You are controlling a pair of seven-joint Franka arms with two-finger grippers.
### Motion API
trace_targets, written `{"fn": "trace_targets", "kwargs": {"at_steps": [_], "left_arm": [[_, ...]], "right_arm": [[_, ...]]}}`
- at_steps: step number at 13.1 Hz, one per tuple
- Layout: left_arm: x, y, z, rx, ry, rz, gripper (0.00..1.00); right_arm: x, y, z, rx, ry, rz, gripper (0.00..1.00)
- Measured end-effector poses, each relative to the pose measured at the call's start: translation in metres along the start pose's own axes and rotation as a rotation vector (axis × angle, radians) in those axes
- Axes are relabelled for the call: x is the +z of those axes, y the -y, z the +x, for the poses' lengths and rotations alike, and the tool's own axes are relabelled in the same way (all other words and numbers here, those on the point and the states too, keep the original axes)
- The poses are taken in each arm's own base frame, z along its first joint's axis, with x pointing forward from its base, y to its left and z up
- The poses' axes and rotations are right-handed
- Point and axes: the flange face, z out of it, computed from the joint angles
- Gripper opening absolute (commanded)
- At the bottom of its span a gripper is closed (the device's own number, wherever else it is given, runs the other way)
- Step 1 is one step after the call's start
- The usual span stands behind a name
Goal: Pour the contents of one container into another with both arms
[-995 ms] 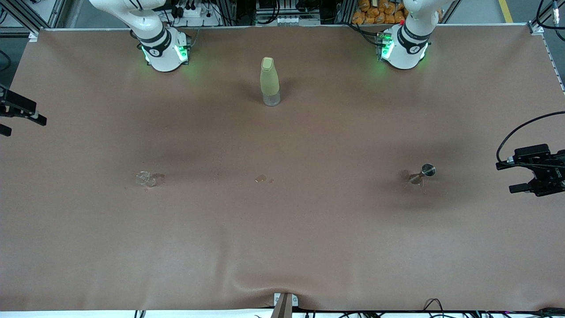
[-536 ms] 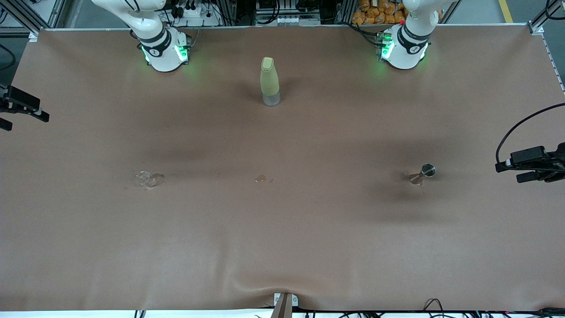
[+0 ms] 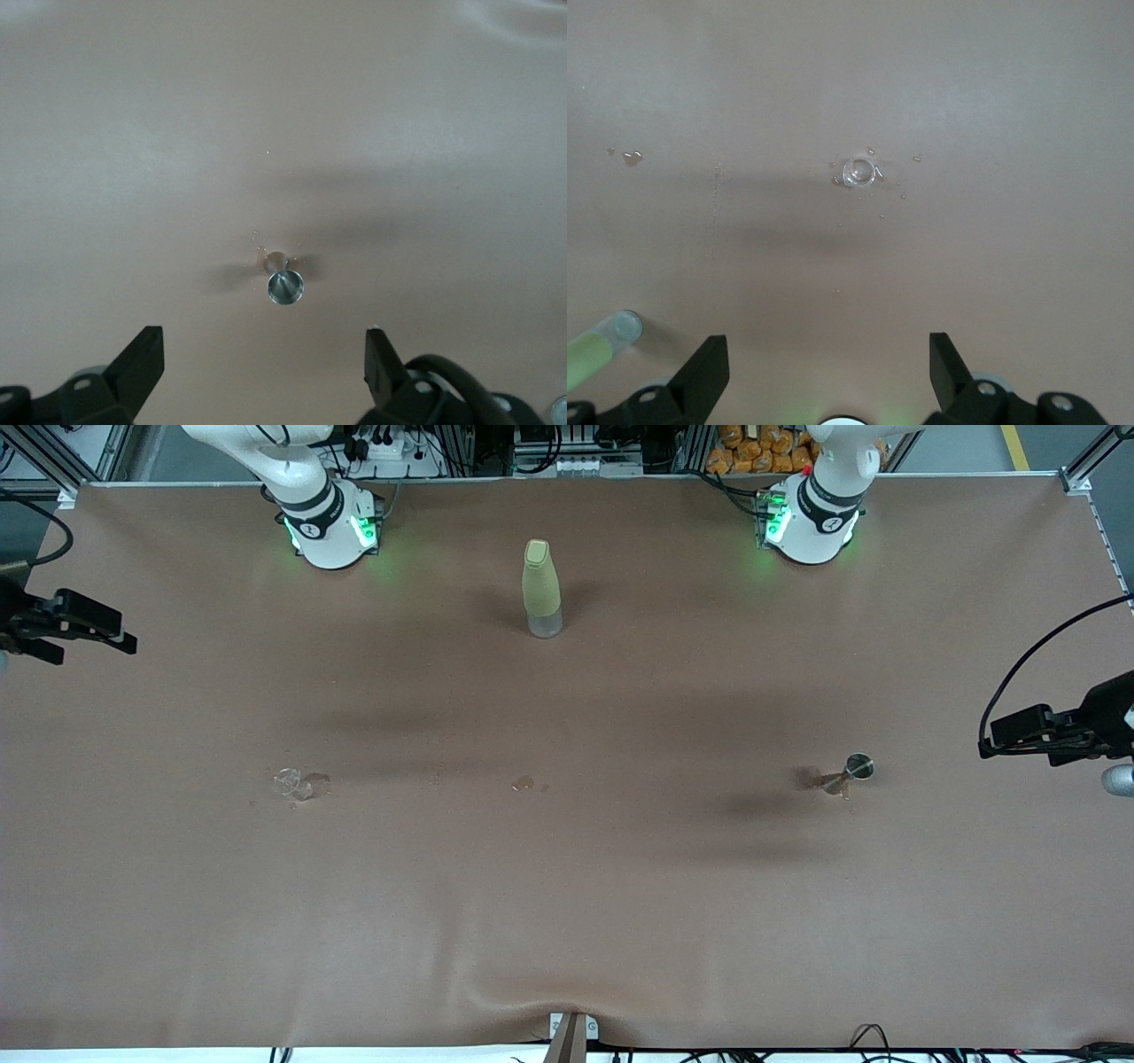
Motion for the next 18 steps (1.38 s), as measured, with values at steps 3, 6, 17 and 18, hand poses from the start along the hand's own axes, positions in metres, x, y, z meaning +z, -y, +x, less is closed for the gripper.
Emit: {"fn": "trace_targets", "kwargs": {"at_steps": [3,6,17,18], "left_arm": [[-0.025,-0.013,-0.011,-0.061,-0.026,0.009,1.00],[-0.045,-0.044,-0.029,-0.139,0.004,0.016,1.00],[-0.066,-0.108,-0.085,-0.062,0.026,0.135,1.00],[-0.066,-0.105,-0.085,-0.044,0.026,0.135,1.00]], "right_arm": [[-0.006,-0.017,-0.002,0.032,-0.017,0.000,1.00],[-0.014,-0.019,-0.001,0.034,-0.051,-0.020,1.00],[-0.016,-0.024,0.001,0.077,-0.062,-0.089,1.00],[-0.016,-0.024,0.001,0.079,-0.063,-0.089,1.00]]}}
